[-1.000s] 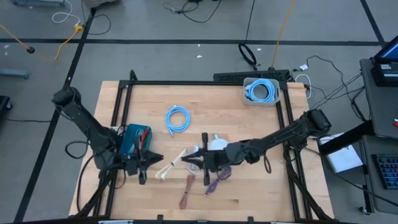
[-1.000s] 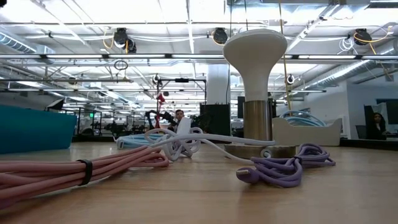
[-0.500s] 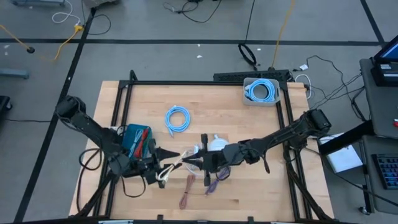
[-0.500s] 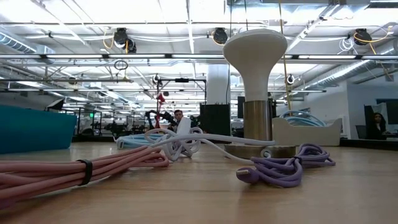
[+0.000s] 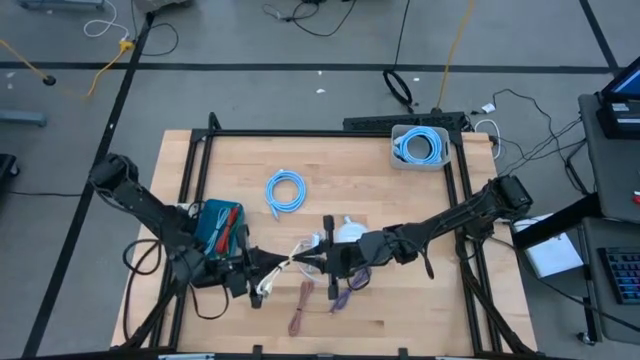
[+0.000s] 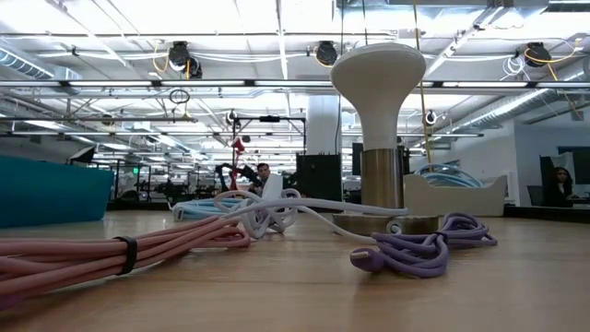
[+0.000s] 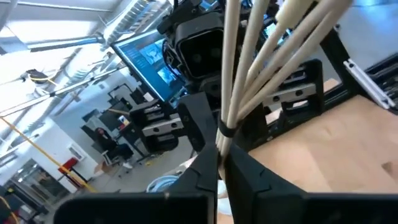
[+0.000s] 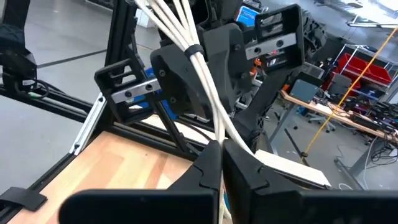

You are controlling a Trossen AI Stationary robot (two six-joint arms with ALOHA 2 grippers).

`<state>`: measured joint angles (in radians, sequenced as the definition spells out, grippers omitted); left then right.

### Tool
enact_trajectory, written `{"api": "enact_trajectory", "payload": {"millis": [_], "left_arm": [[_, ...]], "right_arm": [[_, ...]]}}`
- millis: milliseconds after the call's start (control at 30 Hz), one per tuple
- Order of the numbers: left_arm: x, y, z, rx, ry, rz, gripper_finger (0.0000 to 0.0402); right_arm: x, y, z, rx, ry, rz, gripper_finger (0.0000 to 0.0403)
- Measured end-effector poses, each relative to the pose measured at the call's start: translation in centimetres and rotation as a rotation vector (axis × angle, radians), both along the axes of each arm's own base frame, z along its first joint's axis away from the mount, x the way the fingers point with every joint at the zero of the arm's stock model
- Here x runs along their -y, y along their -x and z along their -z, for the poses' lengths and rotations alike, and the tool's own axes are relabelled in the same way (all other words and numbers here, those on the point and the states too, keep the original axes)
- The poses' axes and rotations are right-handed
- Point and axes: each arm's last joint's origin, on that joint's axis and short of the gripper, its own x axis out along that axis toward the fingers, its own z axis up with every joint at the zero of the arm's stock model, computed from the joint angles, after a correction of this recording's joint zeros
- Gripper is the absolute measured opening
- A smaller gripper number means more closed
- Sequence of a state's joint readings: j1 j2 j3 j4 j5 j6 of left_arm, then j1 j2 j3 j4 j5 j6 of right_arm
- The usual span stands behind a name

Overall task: Pick & Place USB Port
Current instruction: Put the white charger cable into the blue bin

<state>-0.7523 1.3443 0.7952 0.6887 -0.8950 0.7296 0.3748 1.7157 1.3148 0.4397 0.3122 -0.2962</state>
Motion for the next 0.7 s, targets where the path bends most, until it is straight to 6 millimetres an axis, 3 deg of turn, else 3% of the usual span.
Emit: {"api": "enact_trajectory", "payload": {"millis": [167,300,533,700], "left_arm": [[0.0,0.3,-0.6,0.050,0.089,-0.048,0.0006],[-0.8,1.3,-1.9,0.101,0.171,-0.237,0.0005],[-4.3,4.4,-5.3,0.093,0.372,-0.624,0.0004],[-6.6,7.4,-7.9,0.173,0.546,-0.583,0.0004]], "right_arm": [[0.0,0.0,-0.2,0.016,-0.007,0.000,0.0004],[-1.2,0.6,-0.3,0.017,0.019,-0.034,0.0033],[-5.0,4.0,-2.3,0.058,0.106,-0.083,0.0100],[-6.8,6.4,-2.7,-0.008,0.192,0.007,0.0128]]}}
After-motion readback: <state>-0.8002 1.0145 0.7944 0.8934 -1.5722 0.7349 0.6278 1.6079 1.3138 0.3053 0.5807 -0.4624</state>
